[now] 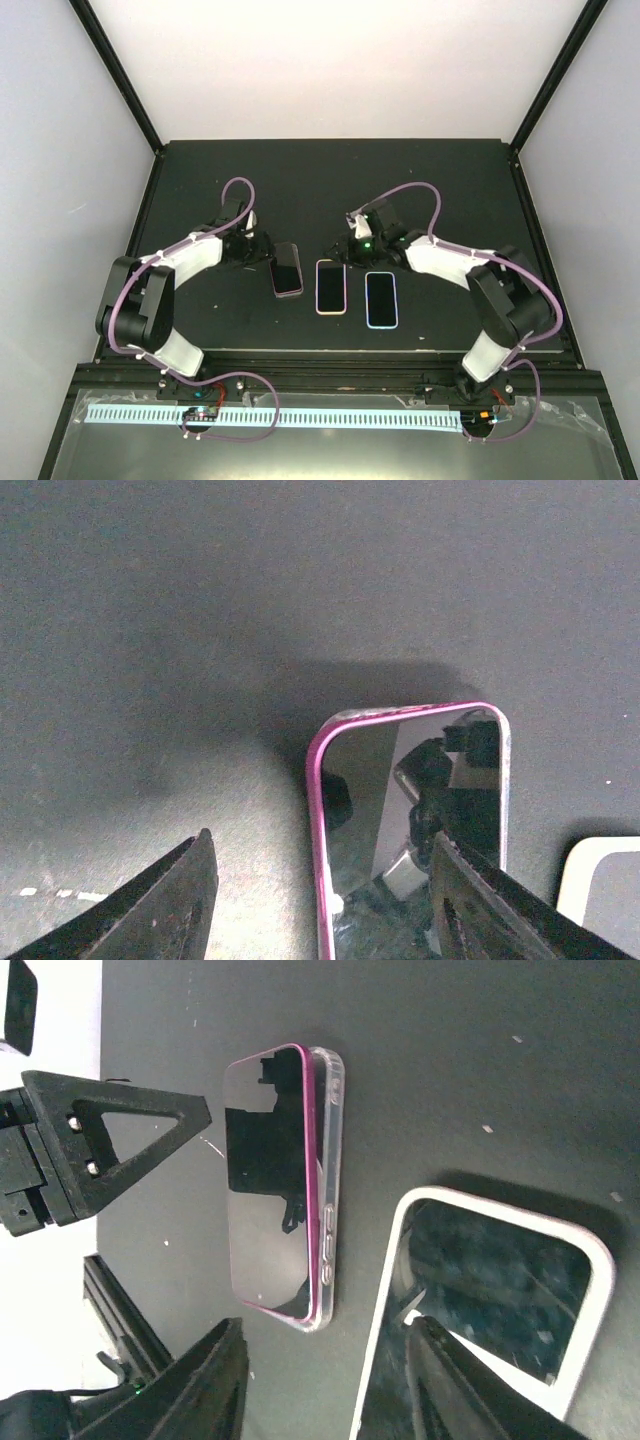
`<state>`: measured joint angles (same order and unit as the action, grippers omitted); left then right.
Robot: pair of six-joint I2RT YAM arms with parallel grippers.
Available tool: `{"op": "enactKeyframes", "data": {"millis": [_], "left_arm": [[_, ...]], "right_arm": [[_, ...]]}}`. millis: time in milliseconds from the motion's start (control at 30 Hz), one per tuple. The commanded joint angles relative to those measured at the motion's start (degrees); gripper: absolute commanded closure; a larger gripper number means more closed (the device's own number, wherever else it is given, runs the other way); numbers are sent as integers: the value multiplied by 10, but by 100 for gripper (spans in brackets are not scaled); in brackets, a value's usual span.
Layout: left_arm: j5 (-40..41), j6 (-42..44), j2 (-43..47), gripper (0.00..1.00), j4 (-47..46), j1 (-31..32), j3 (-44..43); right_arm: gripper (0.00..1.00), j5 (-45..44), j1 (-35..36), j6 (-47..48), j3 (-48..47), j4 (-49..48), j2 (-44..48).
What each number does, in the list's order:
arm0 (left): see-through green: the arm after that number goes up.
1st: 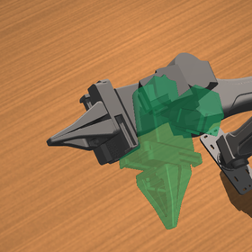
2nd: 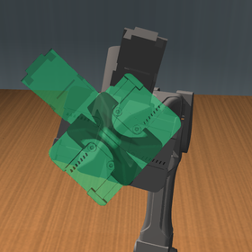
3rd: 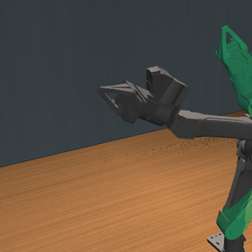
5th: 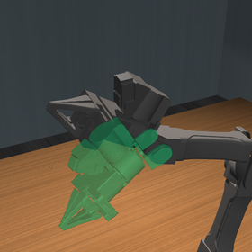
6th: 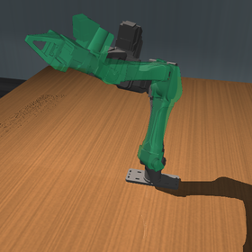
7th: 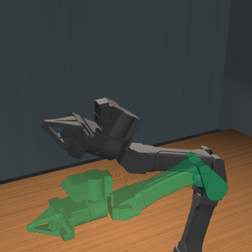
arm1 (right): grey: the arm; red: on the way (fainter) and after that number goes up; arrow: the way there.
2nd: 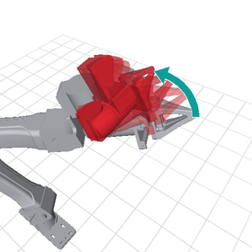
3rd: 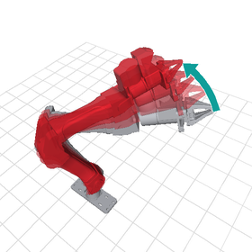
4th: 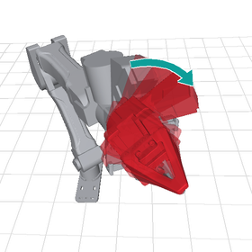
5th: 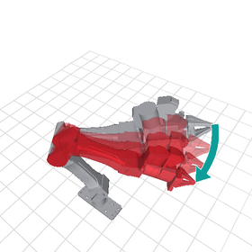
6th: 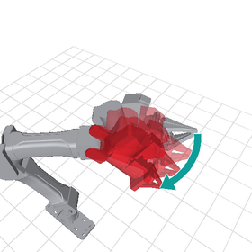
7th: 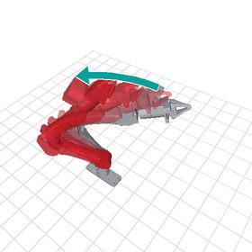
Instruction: Put the phone into the phone case
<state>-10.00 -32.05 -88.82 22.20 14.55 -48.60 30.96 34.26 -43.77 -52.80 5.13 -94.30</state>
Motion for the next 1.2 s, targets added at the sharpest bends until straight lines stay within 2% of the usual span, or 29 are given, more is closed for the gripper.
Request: {"op": "enactKeyframes", "data": {"millis": [0, 100, 300, 400, 567, 733, 1000, 1167], "left_arm": [[-32, 23, -19, 42, -44, -6, -15], [-33, 27, -34, 45, -48, -7, -18], [-40, 33, -65, 48, -51, -8, -28], [-55, 36, -78, 57, -53, -8, -34], [-78, 40, -81, 68, -51, -8, -41], [-85, 54, -86, 80, -30, -8, -58], [-126, 47, -77, 81, -24, -3, -60], [-106, 36, -78, 80, -7, 2, -48]], "right_arm": [[57, -36, 20, 21, -61, -2, -40], [63, -43, 27, 24, -98, 7, -85], [64, -46, 41, 35, -170, 30, -160], [62, -44, 50, 40, -209, 44, -199], [62, -45, 61, 52, -261, 72, -257], [71, -51, 66, 56, -287, 85, -295], [87, -71, 88, 68, -296, 108, -315], [90, -95, 91, 65, -294, 125, -314]]}}
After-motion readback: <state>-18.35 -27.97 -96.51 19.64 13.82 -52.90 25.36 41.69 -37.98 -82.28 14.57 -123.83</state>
